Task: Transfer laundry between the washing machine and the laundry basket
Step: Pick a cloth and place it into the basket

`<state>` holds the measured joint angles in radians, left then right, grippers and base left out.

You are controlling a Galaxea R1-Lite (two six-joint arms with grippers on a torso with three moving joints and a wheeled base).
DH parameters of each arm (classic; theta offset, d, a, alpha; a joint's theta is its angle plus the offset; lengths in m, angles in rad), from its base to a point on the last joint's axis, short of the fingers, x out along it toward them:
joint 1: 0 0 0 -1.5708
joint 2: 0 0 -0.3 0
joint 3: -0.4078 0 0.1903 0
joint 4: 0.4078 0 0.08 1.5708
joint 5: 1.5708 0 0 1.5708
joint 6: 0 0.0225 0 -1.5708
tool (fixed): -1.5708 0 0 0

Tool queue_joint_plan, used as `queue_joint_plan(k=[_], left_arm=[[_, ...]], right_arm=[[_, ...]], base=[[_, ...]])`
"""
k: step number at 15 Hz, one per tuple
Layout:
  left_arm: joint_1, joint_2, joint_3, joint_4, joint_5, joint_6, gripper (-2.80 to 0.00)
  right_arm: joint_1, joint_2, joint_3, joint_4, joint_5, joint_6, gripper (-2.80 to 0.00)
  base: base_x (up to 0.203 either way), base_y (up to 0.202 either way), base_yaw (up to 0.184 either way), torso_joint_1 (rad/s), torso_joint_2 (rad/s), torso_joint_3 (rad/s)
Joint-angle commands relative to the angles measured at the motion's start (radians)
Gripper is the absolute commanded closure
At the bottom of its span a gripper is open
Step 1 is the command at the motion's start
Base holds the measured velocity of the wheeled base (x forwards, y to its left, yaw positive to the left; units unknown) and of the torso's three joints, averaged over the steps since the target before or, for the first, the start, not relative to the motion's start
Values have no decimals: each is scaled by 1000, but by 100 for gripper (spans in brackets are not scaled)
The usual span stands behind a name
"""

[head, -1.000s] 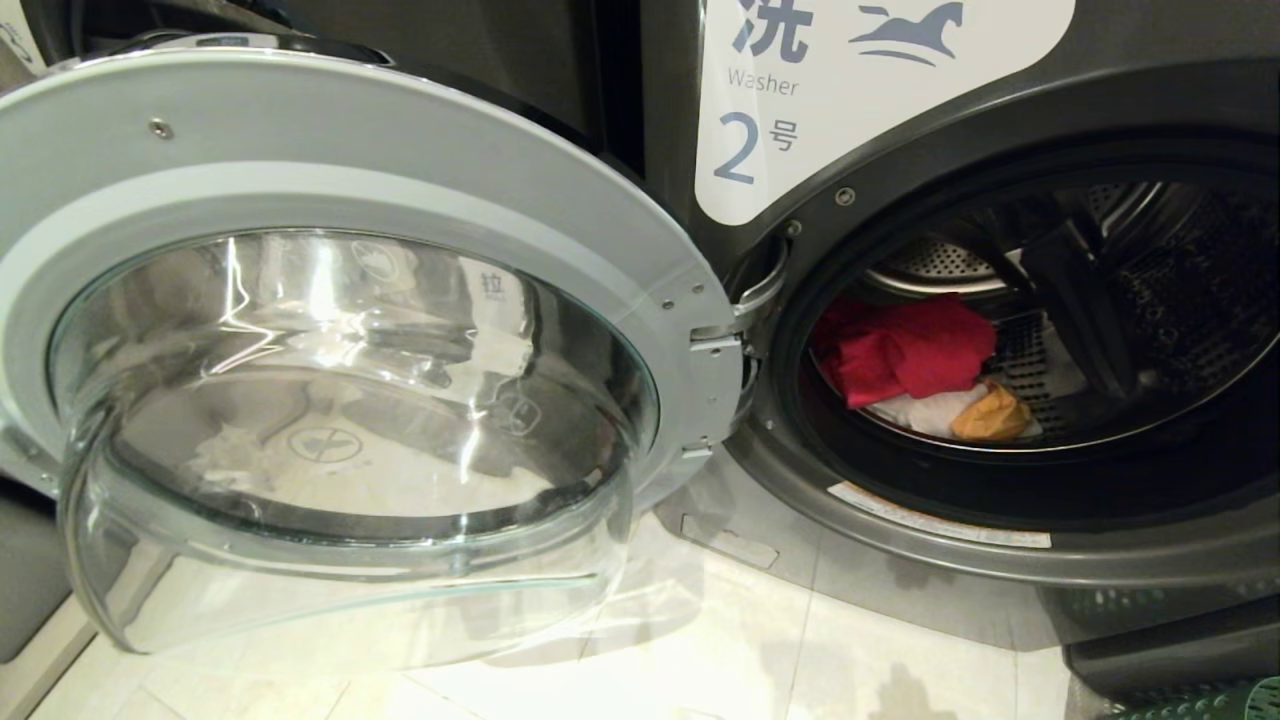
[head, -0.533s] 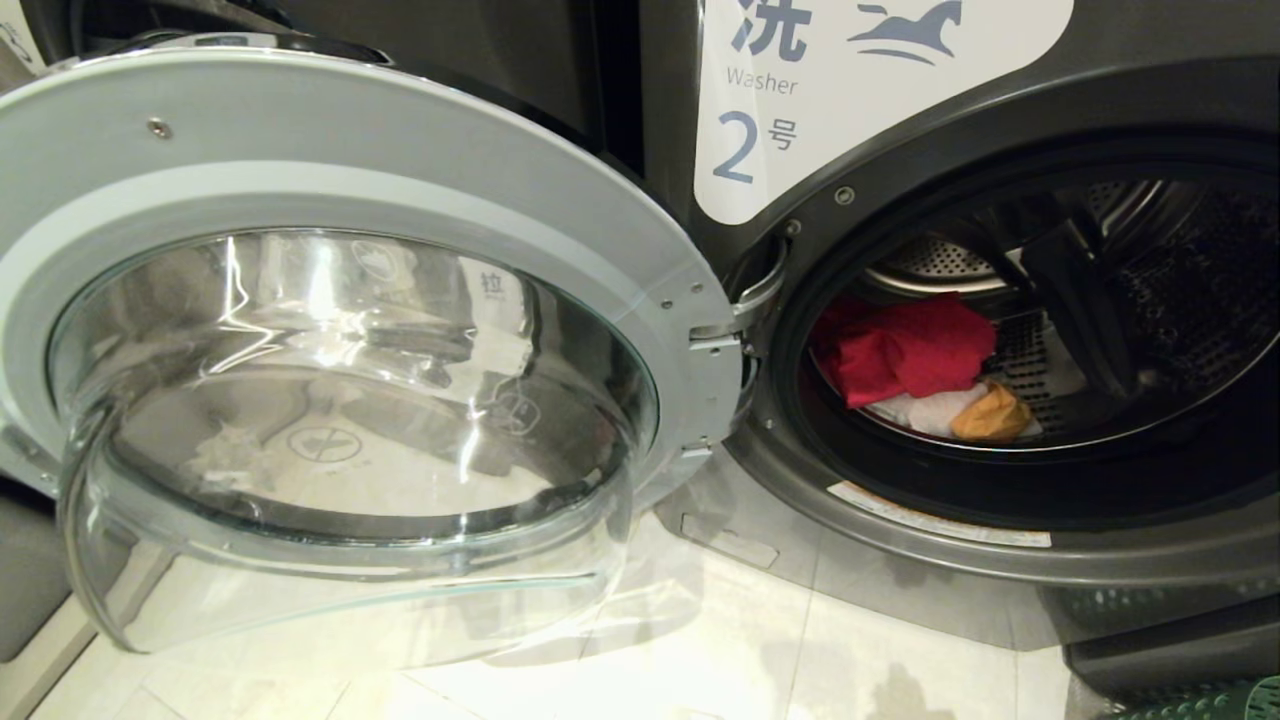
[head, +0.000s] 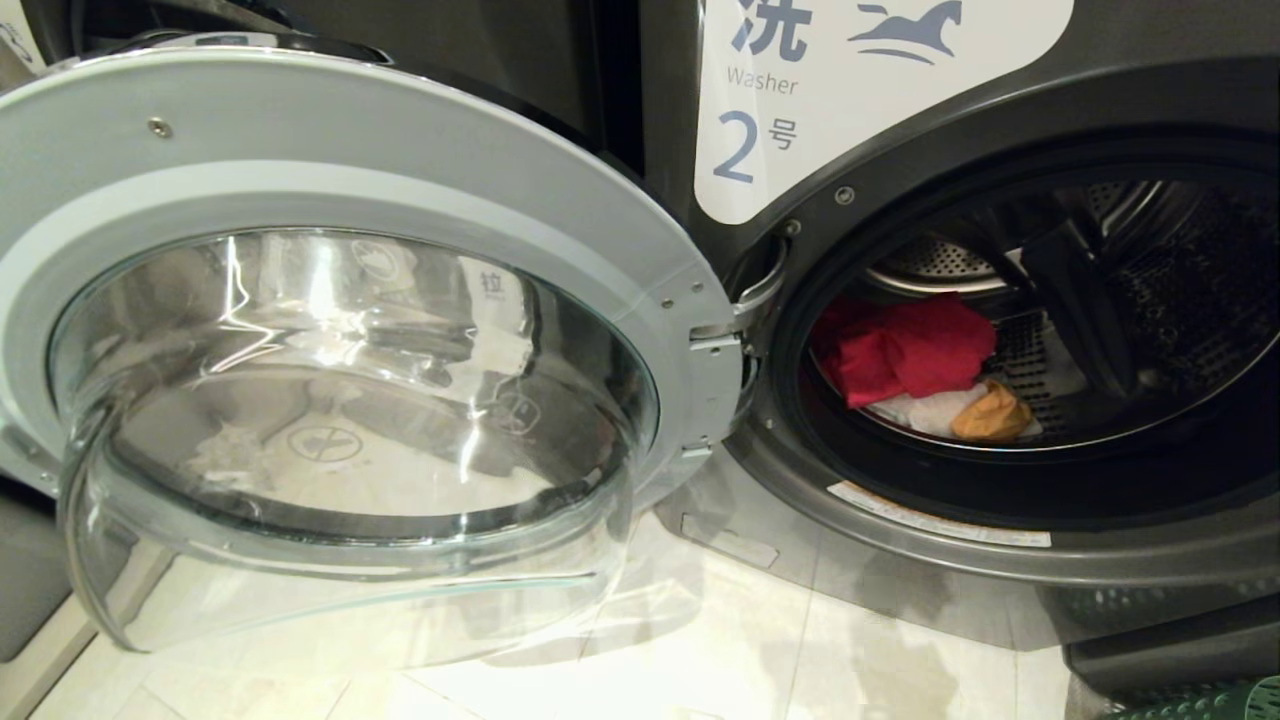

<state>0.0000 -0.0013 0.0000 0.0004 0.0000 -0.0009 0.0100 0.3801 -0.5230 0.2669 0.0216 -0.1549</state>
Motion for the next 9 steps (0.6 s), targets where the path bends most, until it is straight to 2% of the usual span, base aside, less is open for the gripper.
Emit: queue_joint_plan(k=[1,3,4,9], left_arm=[[0,1,0,0,1,-1,0],[0,1,-1,0,0,-1,0],[0,1,0,0,0,-1,0],[0,1,0,0,0,-1,0]], right_arm=[[2,274,-63,15,24,-3,0],[15,450,-87,28,65,-8,0],[23,536,-91,20,77,-5,-280],[50,915,-107,-261,75,87,-280]], base=[[0,0,0,0,0,0],[0,0,0,0,0,0],[0,0,0,0,0,0],[0,0,0,0,0,0]])
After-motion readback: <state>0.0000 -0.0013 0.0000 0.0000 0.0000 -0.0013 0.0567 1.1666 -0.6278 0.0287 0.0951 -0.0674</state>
